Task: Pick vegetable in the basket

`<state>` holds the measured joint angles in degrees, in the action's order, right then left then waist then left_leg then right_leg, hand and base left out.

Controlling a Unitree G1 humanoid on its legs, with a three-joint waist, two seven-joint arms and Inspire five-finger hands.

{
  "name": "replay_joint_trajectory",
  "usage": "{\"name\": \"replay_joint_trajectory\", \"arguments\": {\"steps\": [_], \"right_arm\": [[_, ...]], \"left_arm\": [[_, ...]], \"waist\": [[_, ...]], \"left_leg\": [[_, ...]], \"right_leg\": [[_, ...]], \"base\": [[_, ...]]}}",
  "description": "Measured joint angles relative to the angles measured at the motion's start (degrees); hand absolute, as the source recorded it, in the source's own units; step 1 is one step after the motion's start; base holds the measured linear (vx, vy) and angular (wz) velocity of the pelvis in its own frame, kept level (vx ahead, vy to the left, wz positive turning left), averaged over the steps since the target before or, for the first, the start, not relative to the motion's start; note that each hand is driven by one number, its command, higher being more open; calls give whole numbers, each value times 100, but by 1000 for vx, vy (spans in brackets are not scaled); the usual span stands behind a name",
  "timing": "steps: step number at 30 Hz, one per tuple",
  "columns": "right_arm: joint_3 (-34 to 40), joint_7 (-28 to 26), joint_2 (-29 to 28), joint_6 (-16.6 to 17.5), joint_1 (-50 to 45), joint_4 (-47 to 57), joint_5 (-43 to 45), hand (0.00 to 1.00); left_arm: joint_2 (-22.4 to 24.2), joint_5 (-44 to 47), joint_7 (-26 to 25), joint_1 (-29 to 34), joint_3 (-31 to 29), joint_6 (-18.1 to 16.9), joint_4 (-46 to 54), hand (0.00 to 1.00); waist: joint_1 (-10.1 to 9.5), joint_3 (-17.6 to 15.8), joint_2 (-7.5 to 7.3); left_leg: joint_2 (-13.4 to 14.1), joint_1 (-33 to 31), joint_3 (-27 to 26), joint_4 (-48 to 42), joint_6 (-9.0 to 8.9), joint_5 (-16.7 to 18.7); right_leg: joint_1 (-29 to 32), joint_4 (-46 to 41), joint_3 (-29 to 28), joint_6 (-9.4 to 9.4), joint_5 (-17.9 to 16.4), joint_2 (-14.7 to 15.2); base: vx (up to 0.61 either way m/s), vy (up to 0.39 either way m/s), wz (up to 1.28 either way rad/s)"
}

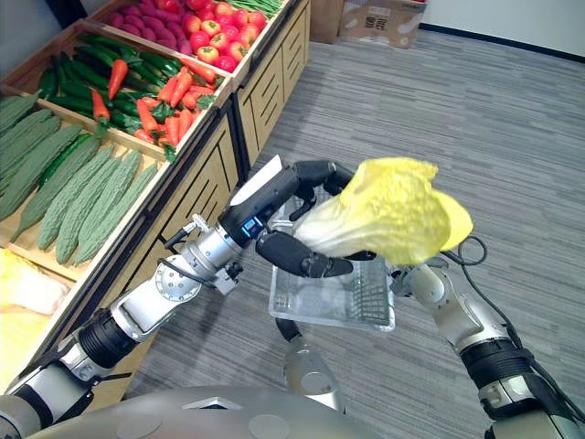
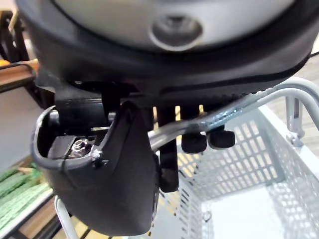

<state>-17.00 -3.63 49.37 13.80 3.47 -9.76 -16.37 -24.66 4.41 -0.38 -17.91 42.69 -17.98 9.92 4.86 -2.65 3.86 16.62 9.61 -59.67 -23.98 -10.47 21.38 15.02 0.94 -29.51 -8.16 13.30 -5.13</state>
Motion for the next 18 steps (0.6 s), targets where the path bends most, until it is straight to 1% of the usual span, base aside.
{"name": "replay_joint_trajectory", "arguments": {"steps": [3,9,15,18], "right_arm": [[-214,-8,74,137,189,129,116,0],[-402,-30,240,230,252,263,264,0],[-429,-98,329,313,252,304,267,0],[-430,-103,386,318,252,315,272,0]], "left_arm": [[-303,-34,138,-4,176,-78,0,0],[-707,-339,220,-22,489,-171,-3,0],[-920,-511,246,-2,586,-321,-55,0],[-1021,-641,314,10,593,-328,-61,0]], "waist": [[44,-4,10],[24,-3,12],[33,-4,9],[33,-5,9]], "left_leg": [[4,82,-146,6,-13,7],[3,134,-260,18,-18,9],[-1,179,-318,31,-26,5],[-1,183,-324,31,-36,0]], "right_leg": [[0,1,-93,-2,3,-48],[-2,1,-155,-4,5,-76],[-23,1,-196,-5,4,-95],[-23,1,-201,-5,4,-97]], "base": [[66,33,-19],[50,19,-7],[25,4,-3],[0,0,0]]}}
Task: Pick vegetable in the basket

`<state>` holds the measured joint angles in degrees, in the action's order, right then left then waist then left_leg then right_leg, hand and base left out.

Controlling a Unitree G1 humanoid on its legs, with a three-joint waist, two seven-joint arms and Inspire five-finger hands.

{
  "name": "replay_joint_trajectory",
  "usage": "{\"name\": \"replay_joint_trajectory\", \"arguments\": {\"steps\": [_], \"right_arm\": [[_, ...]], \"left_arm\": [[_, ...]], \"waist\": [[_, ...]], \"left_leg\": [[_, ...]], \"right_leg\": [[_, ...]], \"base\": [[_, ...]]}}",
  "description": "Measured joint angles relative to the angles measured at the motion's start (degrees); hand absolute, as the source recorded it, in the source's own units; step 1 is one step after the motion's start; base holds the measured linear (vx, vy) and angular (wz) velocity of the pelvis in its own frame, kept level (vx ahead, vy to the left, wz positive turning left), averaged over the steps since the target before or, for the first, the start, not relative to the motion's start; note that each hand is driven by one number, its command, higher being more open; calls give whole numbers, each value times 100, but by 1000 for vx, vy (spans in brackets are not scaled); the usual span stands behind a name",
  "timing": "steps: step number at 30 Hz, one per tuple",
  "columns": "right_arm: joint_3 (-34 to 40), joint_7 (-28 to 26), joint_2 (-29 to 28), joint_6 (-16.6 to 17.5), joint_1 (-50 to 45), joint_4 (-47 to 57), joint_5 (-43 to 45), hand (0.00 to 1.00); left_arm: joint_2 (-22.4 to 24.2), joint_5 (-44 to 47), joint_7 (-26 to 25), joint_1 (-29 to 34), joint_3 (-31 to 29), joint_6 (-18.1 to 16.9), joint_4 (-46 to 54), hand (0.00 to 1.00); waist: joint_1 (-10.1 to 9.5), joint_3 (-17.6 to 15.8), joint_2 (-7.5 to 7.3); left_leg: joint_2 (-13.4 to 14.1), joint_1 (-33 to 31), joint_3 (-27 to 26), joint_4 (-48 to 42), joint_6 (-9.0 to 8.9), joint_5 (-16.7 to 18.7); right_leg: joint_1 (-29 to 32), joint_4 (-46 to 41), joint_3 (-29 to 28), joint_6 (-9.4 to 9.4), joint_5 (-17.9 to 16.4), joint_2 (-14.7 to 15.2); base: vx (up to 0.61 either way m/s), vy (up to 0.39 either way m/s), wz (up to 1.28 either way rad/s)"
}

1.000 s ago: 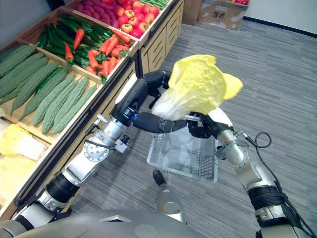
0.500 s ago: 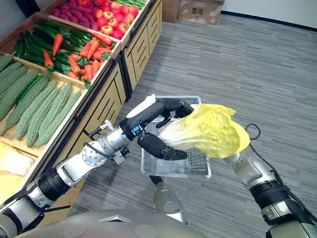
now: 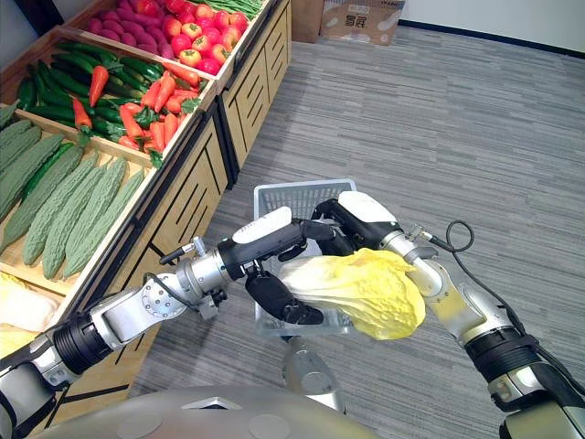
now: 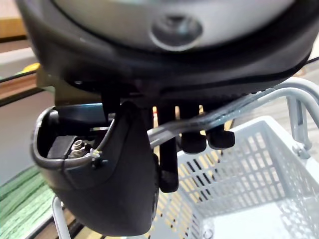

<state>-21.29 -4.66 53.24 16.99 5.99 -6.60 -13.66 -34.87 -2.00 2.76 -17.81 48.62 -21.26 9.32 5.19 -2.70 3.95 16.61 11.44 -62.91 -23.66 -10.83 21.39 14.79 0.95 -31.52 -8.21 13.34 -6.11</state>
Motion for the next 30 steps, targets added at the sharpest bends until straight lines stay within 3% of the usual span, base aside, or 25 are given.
{"name": "replay_joint_trajectory", "arguments": {"steps": [4,12,18,25,30], "right_arm": [[0,0,74,3,0,58,7,0],[-119,0,80,129,174,65,64,0],[-153,0,80,163,219,268,69,0],[-207,0,78,219,227,302,89,0],[-207,-30,28,233,227,304,109,0]], "left_arm": [[-86,-328,27,-1,189,-149,-242,0],[-208,-2259,-216,-294,870,-471,-916,0],[-142,-2820,-369,-437,1119,-600,-1420,0],[350,-3125,-620,-448,1056,-582,-2066,0],[762,-3247,-746,-448,539,-352,-2452,0]], "waist": [[22,0,-1],[132,-1,-2],[154,-1,-2],[144,-1,-3],[138,-9,-15]], "left_leg": [[0,7,-15,1,-4,-2],[-8,43,-99,10,-10,-4],[-21,110,-210,96,-83,-45],[-42,113,-224,133,-86,-49],[-93,116,-229,204,-88,-80]], "right_leg": [[0,0,-8,0,0,-6],[10,-1,-72,-1,1,-38],[25,-14,-152,-1,1,-113],[32,-24,-161,-1,1,-112],[36,-29,-174,-2,0,-98]], "base": [[0,0,0],[41,8,-4],[39,4,-9],[17,-1,0],[0,0,0]]}}
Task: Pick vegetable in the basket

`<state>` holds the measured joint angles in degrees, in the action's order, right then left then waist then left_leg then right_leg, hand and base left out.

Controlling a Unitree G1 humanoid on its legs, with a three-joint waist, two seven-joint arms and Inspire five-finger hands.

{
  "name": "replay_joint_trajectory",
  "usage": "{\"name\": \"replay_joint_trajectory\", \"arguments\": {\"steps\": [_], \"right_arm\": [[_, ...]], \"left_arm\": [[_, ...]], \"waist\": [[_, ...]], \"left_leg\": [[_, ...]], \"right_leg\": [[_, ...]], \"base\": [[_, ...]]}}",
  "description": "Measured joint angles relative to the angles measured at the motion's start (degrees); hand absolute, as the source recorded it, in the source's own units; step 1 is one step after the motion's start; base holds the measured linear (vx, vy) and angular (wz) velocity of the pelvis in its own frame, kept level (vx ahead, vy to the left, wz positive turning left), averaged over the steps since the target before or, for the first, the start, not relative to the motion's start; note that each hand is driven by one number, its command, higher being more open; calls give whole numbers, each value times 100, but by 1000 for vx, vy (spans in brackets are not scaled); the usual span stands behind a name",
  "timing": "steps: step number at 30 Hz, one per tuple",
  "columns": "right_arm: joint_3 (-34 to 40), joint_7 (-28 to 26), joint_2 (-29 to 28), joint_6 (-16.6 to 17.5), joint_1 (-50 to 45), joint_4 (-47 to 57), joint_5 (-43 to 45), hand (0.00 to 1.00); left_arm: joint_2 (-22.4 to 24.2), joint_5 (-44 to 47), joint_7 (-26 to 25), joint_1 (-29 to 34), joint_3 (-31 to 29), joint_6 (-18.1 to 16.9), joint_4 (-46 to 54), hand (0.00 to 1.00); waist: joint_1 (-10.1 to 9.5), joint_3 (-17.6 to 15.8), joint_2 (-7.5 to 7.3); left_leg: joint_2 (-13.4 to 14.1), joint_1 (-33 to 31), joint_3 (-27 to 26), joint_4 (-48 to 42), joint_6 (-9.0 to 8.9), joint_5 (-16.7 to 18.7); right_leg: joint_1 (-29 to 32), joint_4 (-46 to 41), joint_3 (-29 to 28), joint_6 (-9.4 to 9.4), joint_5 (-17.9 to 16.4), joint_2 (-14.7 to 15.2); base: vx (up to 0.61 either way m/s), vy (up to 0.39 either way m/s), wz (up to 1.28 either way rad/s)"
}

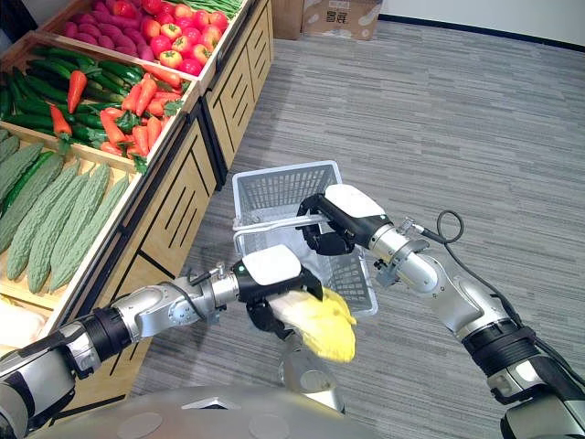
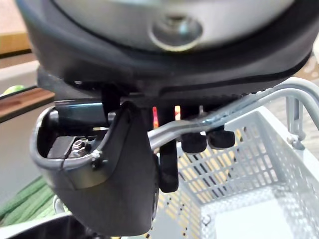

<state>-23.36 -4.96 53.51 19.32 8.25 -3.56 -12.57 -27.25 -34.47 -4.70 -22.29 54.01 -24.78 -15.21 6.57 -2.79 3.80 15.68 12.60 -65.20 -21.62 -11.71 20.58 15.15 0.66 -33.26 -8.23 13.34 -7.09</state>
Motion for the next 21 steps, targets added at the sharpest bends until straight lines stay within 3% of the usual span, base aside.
{"name": "replay_joint_trajectory", "arguments": {"steps": [14,15,21], "right_arm": [[511,-26,-215,5,-3,3,68,0],[521,-24,-236,5,-3,2,112,0],[536,-27,-321,12,-11,0,121,0]], "left_arm": [[462,-30,-128,12,-950,226,-308,0],[501,-43,-130,12,-1042,258,-345,100],[499,-195,-135,11,-1148,266,-413,100]], "waist": [[-18,-77,-118],[-20,-82,-124],[-37,-85,-129]], "left_leg": [[2,-13,27,-3,1,-6],[1,-18,36,-4,2,-6],[1,-35,91,-7,5,-7]], "right_leg": [[3,-12,19,0,1,9],[3,-12,27,0,1,14],[1,-10,82,0,1,46]], "base": [[1,0,0],[17,1,4],[1,0,5]]}}
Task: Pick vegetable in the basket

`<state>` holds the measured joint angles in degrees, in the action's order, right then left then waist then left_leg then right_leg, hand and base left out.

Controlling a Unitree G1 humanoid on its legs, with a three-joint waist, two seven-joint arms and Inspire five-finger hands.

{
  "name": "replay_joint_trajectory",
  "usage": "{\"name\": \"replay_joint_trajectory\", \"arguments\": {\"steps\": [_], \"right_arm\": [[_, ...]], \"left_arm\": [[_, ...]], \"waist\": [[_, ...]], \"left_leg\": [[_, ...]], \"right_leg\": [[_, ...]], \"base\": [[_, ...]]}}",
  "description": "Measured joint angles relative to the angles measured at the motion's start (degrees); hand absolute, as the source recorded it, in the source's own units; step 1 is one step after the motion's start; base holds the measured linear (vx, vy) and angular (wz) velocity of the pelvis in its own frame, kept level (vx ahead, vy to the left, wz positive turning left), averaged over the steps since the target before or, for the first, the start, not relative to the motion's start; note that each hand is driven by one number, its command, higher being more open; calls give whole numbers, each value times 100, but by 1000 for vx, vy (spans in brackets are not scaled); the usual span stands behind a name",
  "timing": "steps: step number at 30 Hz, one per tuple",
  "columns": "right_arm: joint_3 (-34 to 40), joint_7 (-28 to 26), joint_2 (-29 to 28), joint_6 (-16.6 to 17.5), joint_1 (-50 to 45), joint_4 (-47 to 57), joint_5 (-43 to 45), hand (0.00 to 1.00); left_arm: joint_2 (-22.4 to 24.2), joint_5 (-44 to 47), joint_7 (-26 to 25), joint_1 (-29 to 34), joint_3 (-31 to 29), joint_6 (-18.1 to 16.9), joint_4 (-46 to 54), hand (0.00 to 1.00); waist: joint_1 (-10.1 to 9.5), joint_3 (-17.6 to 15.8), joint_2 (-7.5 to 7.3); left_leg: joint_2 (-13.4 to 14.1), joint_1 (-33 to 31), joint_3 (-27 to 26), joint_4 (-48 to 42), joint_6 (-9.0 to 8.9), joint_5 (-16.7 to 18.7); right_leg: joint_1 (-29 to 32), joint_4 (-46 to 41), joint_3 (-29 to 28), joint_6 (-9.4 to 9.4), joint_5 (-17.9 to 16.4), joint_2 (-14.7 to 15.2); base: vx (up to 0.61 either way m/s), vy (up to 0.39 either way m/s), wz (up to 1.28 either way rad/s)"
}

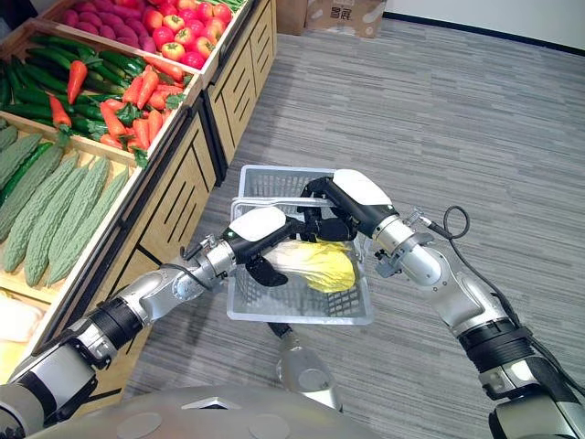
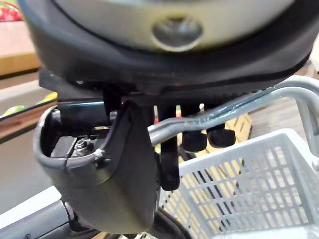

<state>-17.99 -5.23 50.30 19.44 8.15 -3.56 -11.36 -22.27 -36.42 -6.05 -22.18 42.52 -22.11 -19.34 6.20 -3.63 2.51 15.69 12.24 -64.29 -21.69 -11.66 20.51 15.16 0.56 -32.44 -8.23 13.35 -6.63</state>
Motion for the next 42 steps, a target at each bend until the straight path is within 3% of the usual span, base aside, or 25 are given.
{"name": "replay_joint_trajectory", "arguments": {"steps": [18,25,39,42], "right_arm": [[75,-6,-72,11,-175,-2,-1,0],[134,-5,-77,56,-359,-1,39,0],[410,-7,-64,178,-851,-74,-122,0],[411,2,-76,89,-856,-279,-305,0]], "left_arm": [[-1,8,125,-12,-20,0,-16,100],[-205,85,330,-24,167,6,234,100],[-1539,1479,1033,-101,868,187,2076,100],[-1618,1940,1036,-108,1123,5,2935,100]], "waist": [[-21,-2,1],[-14,-3,3],[-49,1,10],[-95,2,13]], "left_leg": [[20,-76,116,-32,9,-4],[106,-105,169,-124,9,-4],[280,-211,380,-310,16,-2],[282,-258,459,-312,17,-2]], "right_leg": [[1,9,101,0,0,57],[-10,1,200,1,0,58],[-33,-67,468,41,-32,75],[-30,-65,538,46,-35,105]], "base": [[16,0,3],[27,-13,6],[16,-15,9],[14,-1,12]]}}
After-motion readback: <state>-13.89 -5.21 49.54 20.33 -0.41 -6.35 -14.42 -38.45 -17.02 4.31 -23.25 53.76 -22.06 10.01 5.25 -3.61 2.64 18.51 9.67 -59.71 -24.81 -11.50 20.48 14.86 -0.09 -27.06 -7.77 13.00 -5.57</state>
